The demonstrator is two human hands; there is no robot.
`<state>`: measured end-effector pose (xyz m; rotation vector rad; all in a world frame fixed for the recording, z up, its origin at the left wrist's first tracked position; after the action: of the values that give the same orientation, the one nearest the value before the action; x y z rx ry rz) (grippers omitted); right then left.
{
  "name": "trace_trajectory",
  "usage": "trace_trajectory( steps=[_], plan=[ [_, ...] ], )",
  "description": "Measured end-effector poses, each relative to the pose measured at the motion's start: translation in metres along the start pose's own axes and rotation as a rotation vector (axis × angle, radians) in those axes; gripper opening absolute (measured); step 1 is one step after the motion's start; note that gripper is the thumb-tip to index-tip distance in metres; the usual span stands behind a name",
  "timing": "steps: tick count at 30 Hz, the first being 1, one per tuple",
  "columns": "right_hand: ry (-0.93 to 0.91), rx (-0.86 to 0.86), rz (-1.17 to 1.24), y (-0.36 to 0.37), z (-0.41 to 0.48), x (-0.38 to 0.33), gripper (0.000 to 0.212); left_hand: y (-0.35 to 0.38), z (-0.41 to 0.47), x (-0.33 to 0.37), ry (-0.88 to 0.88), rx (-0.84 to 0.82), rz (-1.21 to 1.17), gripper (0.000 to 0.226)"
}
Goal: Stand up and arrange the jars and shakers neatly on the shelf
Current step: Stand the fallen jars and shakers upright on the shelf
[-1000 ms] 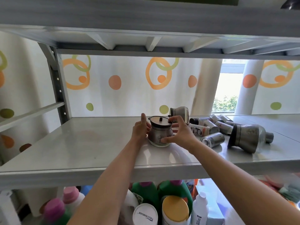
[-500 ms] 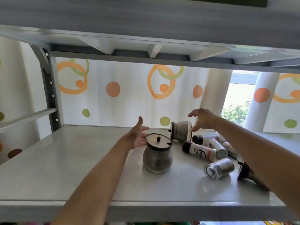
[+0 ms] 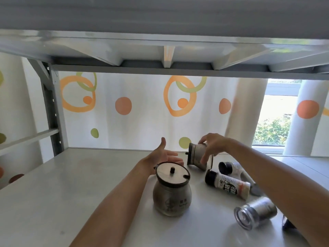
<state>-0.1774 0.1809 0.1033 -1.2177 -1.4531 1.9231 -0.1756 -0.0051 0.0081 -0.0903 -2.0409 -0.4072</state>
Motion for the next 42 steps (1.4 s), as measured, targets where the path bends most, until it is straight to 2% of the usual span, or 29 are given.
trace_trajectory(
  steps=[4, 8, 13, 16, 19, 24, 29, 33, 37, 42],
  plan=[
    [-0.005, 0.122, 0.323, 0.012, 0.003, 0.000, 0.070, 0.002, 0.000, 0.002, 0.073, 0.002, 0.065, 0.102],
    [-0.045, 0.124, 0.607, 0.025, 0.004, -0.016, 0.065, -0.001, -0.017, 0.006, 0.120, 0.006, -0.023, 0.094],
    [-0.069, 0.099, 0.515, 0.031, -0.002, -0.037, 0.062, -0.003, -0.054, 0.012, 0.203, 0.000, 0.041, 0.092],
    [-0.116, 0.143, 0.445, 0.035, -0.005, -0.045, 0.061, 0.003, -0.071, 0.013, 0.214, 0.017, 0.101, 0.093],
    [-0.156, 0.179, 0.373, 0.040, -0.007, -0.048, 0.047, 0.006, -0.079, 0.010, 0.221, 0.083, 0.148, 0.089],
    [-0.164, 0.129, 0.321, 0.051, -0.010, -0.039, 0.038, 0.012, -0.084, -0.004, 0.187, 0.137, 0.181, 0.089],
    [-0.150, 0.144, 0.357, 0.058, -0.014, -0.029, 0.037, 0.021, -0.084, -0.012, 0.173, 0.149, 0.167, 0.084],
    [-0.144, 0.115, 0.334, 0.057, -0.020, -0.030, 0.041, 0.026, -0.092, -0.012, 0.151, 0.157, 0.121, 0.084],
    [-0.131, 0.110, 0.294, 0.030, -0.040, -0.030, 0.075, 0.017, -0.110, -0.001, 0.222, 0.331, 0.054, 0.086],
    [-0.084, 0.060, 0.283, -0.023, -0.082, -0.017, 0.057, 0.011, -0.147, 0.032, 0.453, 0.410, -0.196, 0.078]
  ],
)
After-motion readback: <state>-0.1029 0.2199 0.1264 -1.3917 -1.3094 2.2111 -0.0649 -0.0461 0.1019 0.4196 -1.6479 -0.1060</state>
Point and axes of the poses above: each hand's wrist, its own z-axis towards the middle knuckle, its own y-axis out of the palm, x = y × z, the point moved 5 cm from there along z, towards the middle knuckle, and after that the axes turned 14 degrees about -y, right-handed, at the moved point
